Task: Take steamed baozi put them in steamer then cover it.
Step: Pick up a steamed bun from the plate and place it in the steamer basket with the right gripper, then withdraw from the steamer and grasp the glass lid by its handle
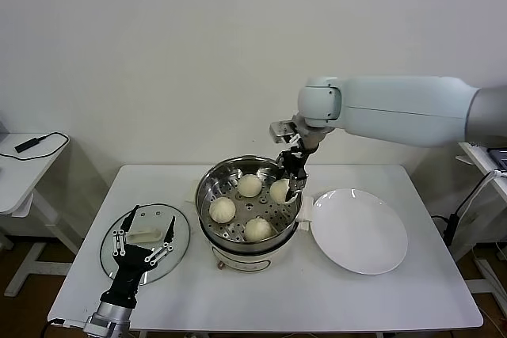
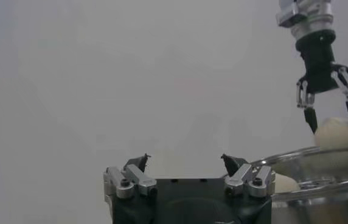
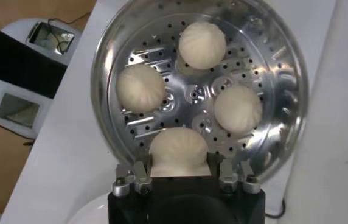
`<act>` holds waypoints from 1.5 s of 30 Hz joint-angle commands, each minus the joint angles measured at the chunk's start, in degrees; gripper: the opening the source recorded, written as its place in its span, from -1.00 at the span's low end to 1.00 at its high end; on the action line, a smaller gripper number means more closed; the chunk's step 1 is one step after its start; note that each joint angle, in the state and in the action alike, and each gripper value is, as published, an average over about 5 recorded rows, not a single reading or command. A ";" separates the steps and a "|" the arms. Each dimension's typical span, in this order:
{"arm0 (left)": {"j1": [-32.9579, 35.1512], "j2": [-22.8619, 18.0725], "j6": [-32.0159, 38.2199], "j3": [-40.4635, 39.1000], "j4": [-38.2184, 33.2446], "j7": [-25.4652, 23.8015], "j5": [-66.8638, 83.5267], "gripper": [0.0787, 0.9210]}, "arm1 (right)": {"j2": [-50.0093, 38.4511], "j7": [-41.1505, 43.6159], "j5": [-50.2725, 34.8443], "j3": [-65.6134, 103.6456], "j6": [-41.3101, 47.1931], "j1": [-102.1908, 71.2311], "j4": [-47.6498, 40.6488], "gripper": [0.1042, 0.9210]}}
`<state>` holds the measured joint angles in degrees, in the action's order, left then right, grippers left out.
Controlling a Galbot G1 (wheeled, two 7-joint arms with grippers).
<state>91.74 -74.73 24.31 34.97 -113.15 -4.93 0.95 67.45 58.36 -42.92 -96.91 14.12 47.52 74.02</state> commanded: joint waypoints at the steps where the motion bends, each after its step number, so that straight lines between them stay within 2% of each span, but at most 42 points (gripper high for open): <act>1: -0.02 0.06 0.10 0.06 0.27 0.01 0.04 0.77 | 3.75 -2.23 0.48 -0.87 0.54 -2.93 -3.34 0.29; 20: -0.02 0.10 0.39 0.02 0.45 0.00 0.09 0.77 | 5.25 -1.08 1.93 -1.68 0.91 -3.77 -3.91 0.31; 38: -0.04 -0.09 0.28 0.02 0.24 0.27 -0.03 0.77 | 3.35 -1.57 3.38 -0.40 0.53 -3.67 -2.63 0.65; 45: -0.58 0.20 -0.01 -0.01 0.20 1.23 -1.65 0.77 | -3.05 -5.00 2.78 9.69 -1.61 -3.16 2.96 0.75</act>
<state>91.47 -74.71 24.45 34.98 -112.96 -4.32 0.67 69.71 56.64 -39.86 -96.03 14.17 44.09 72.34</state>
